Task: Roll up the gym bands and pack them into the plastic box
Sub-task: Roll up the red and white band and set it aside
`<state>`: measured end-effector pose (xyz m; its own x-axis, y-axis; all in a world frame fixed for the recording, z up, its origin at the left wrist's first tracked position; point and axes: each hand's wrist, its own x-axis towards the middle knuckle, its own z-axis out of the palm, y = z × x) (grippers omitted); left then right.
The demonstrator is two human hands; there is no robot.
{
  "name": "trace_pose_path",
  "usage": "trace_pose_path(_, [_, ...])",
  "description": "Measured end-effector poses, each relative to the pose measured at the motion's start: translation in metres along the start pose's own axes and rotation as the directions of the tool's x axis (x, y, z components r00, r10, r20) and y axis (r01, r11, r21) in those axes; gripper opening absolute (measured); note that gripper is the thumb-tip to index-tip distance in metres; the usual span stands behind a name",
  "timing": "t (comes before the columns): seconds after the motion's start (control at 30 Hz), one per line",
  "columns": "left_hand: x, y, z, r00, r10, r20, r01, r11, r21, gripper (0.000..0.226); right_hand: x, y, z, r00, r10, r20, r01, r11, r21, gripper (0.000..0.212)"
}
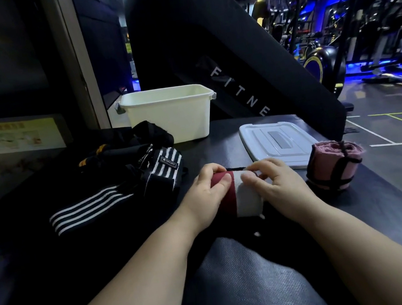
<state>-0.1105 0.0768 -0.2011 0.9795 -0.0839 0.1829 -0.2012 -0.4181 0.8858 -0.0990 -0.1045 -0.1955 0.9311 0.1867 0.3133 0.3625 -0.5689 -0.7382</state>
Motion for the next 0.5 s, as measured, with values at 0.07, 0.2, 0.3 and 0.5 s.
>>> trace_pose_path(0.07, [0.0015, 0.0005, 0.0009, 1.000, -0.006, -0.008, 0.006, 1.000, 0.011, 0.015, -0.0029, 0.0025, -0.0026, 0.997, -0.056, 0.062, 0.056, 0.998, 0.006, 0.031])
trace_pose_path(0.2, [0.0028, -0.0011, 0.0022, 0.999, -0.034, -0.031, 0.034, 0.999, 0.013, 0.025, -0.0022, 0.0029, -0.0039, 0.993, -0.068, 0.098, 0.063, 0.997, 0.046, 0.032])
trace_pose_path(0.3, [-0.0007, -0.0023, -0.0013, 0.996, -0.059, 0.065, 0.066, 0.992, -0.109, 0.049, 0.0013, 0.0019, -0.0018, 0.996, -0.039, 0.076, 0.032, 0.996, 0.086, 0.019])
trace_pose_path(0.5, [-0.0029, -0.0078, -0.0058, 0.982, -0.062, 0.177, 0.081, 0.991, -0.105, 0.093, 0.0040, -0.0008, -0.0004, 0.997, 0.072, -0.013, -0.070, 0.993, 0.100, 0.005])
